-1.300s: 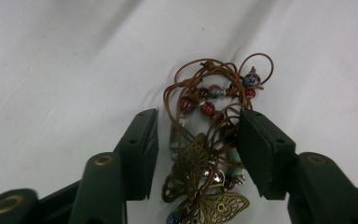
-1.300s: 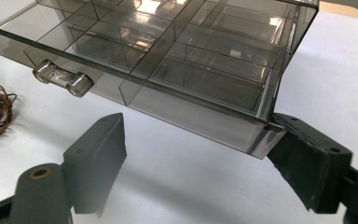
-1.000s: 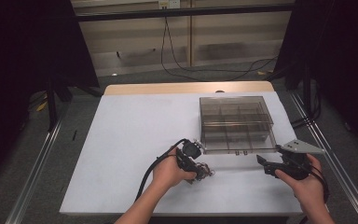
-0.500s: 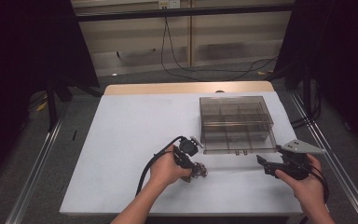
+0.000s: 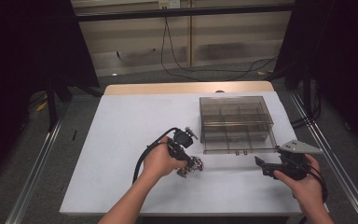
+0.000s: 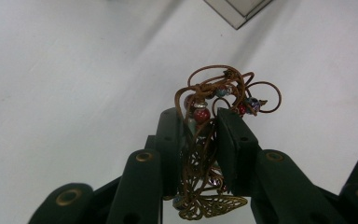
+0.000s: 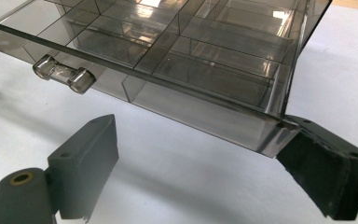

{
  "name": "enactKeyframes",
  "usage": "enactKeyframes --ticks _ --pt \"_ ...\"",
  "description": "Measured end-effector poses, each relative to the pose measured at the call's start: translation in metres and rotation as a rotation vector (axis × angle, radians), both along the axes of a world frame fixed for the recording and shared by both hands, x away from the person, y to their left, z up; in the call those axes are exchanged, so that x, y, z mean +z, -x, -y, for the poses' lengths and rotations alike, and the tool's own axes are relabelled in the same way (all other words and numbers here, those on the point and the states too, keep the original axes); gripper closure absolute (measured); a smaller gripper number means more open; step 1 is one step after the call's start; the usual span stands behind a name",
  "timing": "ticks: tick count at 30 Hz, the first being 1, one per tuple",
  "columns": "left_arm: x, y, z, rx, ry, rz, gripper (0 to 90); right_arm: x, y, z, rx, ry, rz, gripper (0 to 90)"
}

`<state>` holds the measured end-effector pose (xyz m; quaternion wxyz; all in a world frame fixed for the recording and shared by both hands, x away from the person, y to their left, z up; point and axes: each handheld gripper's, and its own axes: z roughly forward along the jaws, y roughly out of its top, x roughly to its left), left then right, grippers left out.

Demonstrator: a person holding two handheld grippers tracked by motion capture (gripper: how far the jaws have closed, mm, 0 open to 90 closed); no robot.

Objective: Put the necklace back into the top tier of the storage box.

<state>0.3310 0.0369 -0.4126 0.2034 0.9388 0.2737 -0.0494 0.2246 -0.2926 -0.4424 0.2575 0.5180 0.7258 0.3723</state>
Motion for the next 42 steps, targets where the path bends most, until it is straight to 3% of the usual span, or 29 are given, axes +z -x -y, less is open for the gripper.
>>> enactKeyframes --ticks 23,42 --pt "0.04 -0.014 -0.001 -0.007 -0.002 -0.006 71.5 -0.001 0.0 0.0 -0.001 -0.004 -0.008 11.2" --pt "0.057 -0.019 0.002 -0.016 -0.005 -0.006 71.5 -0.001 0.001 0.004 -0.016 -0.013 -0.01 11.4"
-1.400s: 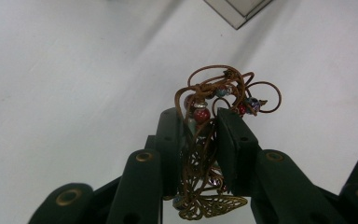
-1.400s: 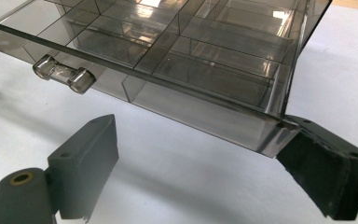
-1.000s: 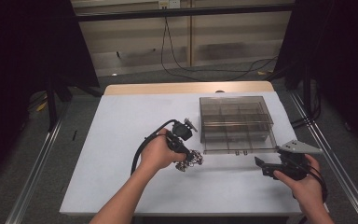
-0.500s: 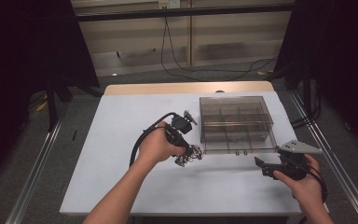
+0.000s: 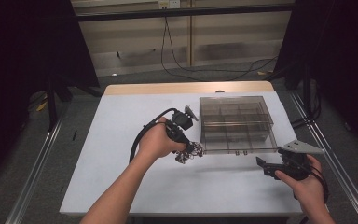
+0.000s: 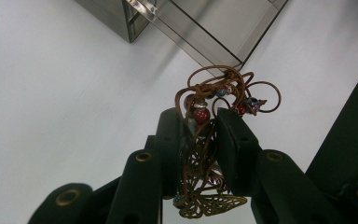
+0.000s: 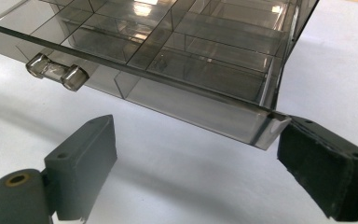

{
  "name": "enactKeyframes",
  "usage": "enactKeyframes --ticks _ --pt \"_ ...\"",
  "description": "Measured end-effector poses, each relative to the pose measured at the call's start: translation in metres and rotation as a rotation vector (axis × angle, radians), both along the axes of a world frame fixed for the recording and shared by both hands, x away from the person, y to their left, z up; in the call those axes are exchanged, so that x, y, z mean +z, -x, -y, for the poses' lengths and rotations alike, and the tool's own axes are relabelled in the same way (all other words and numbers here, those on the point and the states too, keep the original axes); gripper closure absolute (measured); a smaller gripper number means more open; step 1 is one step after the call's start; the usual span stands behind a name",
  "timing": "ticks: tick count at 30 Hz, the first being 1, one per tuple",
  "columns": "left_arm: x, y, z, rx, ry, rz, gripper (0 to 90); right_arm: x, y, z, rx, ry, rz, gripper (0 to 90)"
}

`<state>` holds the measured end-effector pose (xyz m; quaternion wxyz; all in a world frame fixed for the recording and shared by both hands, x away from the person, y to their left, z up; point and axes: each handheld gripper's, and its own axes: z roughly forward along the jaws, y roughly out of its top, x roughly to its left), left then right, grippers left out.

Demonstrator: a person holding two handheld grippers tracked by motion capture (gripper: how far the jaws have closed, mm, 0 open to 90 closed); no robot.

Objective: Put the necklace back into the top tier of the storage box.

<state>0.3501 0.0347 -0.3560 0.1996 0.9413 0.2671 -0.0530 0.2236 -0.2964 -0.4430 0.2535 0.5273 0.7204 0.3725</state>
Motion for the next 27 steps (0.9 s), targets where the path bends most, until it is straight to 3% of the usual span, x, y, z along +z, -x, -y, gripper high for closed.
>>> enactKeyframes --ticks 27 --pt "0.028 -0.008 0.005 -0.009 0.009 0.007 71.4 0.0 0.005 0.003 -0.01 -0.006 -0.004 11.4"
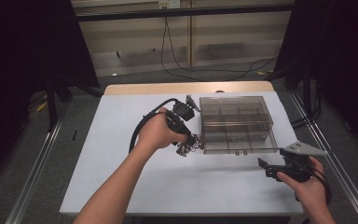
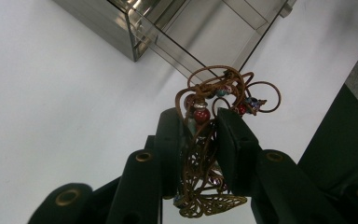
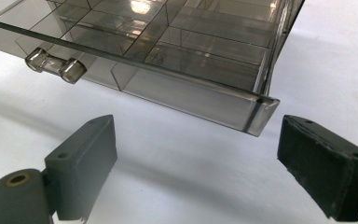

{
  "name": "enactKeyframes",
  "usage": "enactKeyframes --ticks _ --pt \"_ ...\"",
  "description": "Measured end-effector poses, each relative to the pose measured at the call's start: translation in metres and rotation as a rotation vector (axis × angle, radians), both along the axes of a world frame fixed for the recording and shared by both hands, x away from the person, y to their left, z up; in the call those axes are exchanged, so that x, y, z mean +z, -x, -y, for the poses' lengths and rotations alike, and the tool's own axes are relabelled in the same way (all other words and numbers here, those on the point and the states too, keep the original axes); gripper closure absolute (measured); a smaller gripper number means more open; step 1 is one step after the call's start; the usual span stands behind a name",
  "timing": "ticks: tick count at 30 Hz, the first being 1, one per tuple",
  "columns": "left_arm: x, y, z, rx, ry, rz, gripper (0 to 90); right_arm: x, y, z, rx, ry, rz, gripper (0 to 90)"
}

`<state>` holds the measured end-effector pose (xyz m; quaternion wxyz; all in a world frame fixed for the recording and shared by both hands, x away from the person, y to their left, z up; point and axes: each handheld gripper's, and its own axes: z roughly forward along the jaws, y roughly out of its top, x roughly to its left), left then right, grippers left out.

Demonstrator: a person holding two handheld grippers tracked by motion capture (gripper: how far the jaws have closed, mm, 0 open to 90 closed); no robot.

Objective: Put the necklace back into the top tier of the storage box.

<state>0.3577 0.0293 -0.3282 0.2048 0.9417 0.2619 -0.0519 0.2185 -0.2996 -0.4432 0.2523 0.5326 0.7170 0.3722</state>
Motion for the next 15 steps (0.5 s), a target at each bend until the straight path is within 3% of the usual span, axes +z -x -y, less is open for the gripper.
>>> enactKeyframes --ticks 15 --pt "0.014 -0.006 0.009 -0.006 -0.006 0.005 71.4 0.0 0.0 0.001 -0.003 0.0 0.0 11.5"
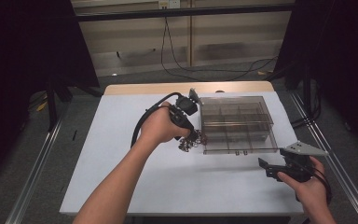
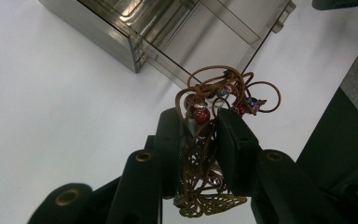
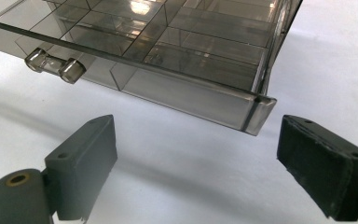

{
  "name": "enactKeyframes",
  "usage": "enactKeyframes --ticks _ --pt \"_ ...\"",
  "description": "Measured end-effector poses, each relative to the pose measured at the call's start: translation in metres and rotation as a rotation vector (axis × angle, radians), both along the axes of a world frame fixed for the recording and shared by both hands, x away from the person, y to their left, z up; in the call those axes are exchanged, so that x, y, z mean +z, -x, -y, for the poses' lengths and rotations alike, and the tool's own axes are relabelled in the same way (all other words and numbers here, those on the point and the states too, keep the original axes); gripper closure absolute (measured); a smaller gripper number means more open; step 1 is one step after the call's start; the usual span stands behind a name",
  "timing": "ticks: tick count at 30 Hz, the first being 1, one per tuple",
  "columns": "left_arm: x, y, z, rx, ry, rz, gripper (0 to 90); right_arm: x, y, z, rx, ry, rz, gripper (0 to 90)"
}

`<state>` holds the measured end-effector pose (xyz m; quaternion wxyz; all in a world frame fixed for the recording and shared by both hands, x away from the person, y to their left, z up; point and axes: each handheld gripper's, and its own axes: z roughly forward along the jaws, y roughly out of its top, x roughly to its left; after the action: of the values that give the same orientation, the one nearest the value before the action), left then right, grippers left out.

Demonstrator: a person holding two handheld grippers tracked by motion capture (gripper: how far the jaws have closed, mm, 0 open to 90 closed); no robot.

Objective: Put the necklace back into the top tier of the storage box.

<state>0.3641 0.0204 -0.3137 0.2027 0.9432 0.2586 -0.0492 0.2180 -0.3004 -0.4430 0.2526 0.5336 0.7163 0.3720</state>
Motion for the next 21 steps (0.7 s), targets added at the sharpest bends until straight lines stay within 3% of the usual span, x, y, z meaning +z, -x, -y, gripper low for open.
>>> enactKeyframes --ticks 21 --pt "0.006 -0.006 0.02 -0.015 -0.02 0.009 71.2 0.0 0.0 0.001 -0.003 0.0 0.004 11.7"
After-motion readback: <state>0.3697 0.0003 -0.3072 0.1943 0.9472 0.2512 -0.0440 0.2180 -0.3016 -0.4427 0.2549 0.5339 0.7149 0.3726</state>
